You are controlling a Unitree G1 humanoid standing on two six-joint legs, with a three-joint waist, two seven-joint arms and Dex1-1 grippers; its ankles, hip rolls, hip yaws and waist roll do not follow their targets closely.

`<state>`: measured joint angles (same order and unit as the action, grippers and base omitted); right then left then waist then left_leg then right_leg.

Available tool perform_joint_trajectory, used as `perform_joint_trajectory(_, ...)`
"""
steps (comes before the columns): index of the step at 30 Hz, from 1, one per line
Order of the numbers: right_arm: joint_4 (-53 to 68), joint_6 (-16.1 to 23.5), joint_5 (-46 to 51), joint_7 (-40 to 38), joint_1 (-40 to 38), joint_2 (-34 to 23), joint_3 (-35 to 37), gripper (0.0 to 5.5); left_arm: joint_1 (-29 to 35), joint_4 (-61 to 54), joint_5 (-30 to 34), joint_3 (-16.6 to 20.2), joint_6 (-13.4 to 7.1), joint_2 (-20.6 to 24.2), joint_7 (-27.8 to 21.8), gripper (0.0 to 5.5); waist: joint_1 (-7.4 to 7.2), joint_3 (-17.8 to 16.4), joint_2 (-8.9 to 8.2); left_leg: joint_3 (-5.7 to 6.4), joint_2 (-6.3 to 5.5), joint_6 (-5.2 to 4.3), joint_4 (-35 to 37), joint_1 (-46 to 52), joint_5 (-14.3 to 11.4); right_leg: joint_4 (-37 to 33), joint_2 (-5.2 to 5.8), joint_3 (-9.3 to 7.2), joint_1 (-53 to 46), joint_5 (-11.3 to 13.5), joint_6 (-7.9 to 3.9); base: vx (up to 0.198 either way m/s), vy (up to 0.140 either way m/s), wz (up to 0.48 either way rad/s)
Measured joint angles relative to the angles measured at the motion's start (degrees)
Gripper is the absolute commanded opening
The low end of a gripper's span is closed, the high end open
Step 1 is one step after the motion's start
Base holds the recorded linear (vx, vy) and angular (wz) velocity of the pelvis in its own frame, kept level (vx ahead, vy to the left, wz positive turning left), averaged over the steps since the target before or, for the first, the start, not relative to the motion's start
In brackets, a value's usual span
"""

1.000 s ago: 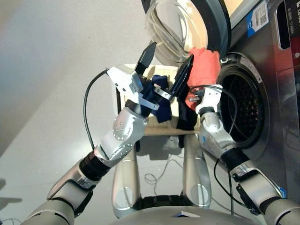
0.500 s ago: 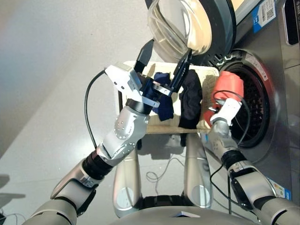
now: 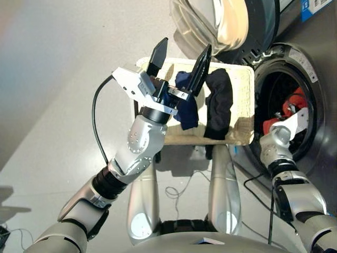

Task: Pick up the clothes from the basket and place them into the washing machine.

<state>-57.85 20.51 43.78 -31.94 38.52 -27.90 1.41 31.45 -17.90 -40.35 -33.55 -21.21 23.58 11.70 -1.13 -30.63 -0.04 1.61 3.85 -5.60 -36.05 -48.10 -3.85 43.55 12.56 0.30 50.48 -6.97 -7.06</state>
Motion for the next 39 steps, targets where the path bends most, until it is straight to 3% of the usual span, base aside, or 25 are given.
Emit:
perform_joint_trajectory(13, -2.18, 0.03, 0.54, -0.46, 6.65, -9.53, 0.58, 0.0, 1.65, -2.63, 0.04, -0.37, -0.01, 0.76, 0.14, 5.5, 1.33, -0.12, 1.0, -0.23, -0.1, -0.13, -5.73, -9.41, -0.55, 5.34, -0.06, 1.83, 9.91, -0.39, -0.04, -0.004, 0.0, -0.001)
perform_joint_trajectory(14, -3.14, -0.01, 0.65, -0.44, 7.38, -9.88, 0.6, 3.02, 1.53, -2.68, 0.04, -0.4, 0.0, 1.3, 0.19, 5.5, 1.3, -0.12, 1.0, -0.23, -0.22, -0.15, -6.27, -10.11, -0.57, 5.71, -0.15, 1.85, 10.52, -0.39, -0.04, 0.0, 0.0, 0.0)
perform_joint_trajectory(15, -3.68, -0.03, 0.93, -0.34, 7.7, -10.35, 0.62, 5.5, 1.58, -2.67, 0.05, -0.46, 0.0, 1.68, 0.2, 5.5, 1.24, -0.12, 1.01, -0.23, -0.1, -0.15, -6.37, -10.56, -0.56, 5.81, -0.08, 1.9, 10.96, -0.39, -0.04, 0.0, 0.0, 0.0)
perform_joint_trajectory(26, -2.42, 0.07, 3.96, 2.32, 7.22, -10.14, 0.41, 5.5, 1.17, -3.01, 0.01, -0.02, 0.0, 1.56, 0.51, 5.5, 1.03, -0.14, 0.96, -0.32, 0.0, -0.09, -7.08, -10.8, -0.82, 6.24, -0.27, 2.4, 11.36, -0.45, -0.16, 0.0, 0.0, 0.0)
perform_joint_trajectory(31, 10.19, 2.74, 3.54, 2.65, 0.7, -3.45, -1.81, 5.5, 0.99, -3.06, -0.01, 1.12, 0.0, -0.43, 0.64, 5.5, 0.48, -0.13, 0.86, -0.34, 0.29, -0.23, -7.04, -10.03, -1.05, 5.78, -0.86, 2.55, 10.58, -0.39, -0.05, 0.0, 0.0, 0.0)
perform_joint_trajectory(39, 25.24, 2.85, -2.33, 3.04, -10.7, 6.69, -8.22, 5.5, 0.09, -2.94, -0.01, 3.32, 0.0, -2.65, 1.4, 5.5, -1.67, -0.15, 0.73, -0.5, 1.01, -0.27, -5.88, -8.55, -1.21, 4.34, -1.49, 2.71, 9.26, -0.34, 0.01, 0.0, 0.0, 0.0)
